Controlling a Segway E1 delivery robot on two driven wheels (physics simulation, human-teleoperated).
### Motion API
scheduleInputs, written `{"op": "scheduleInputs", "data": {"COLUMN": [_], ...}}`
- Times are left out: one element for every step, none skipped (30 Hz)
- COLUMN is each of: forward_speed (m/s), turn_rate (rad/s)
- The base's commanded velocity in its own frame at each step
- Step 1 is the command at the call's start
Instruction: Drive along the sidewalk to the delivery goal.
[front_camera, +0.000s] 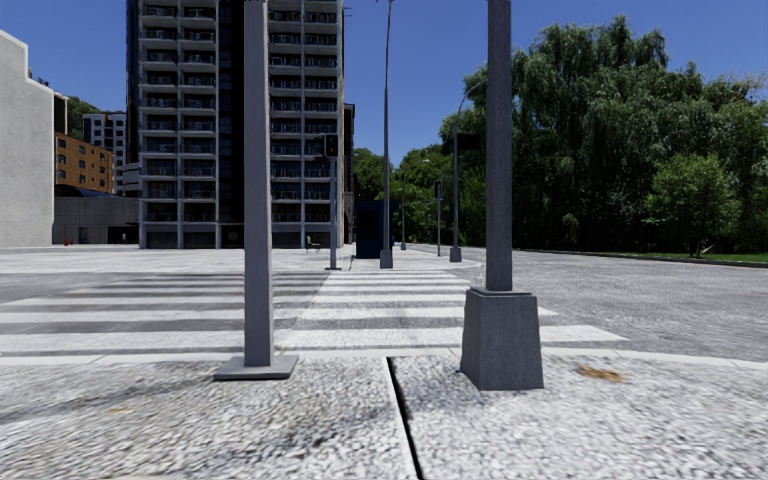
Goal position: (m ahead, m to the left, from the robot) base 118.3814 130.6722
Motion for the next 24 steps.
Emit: {"op": "scheduleInputs", "data": {"forward_speed": [1.1, 1.1, 1.09, 1.09, 1.09, 1.09, 1.08, 1.08, 1.08, 1.08, 1.08, 1.08, 1.08, 1.08, 1.08, 1.08, 1.08, 1.08, 1.08, 1.08, 1.08, 1.08, 1.08, 1.08], "turn_rate": [0.0, 0.1, 0.21, 0.24, 0.24, 0.25, 0.14, 0.0, 0.0, 0.0, 0.0, 0.0, 0.0, 0.0, 0.0, 0.0, 0.0, 0.0, 0.0, 0.0, 0.02, 0.03, 0.03, 0.03]}}
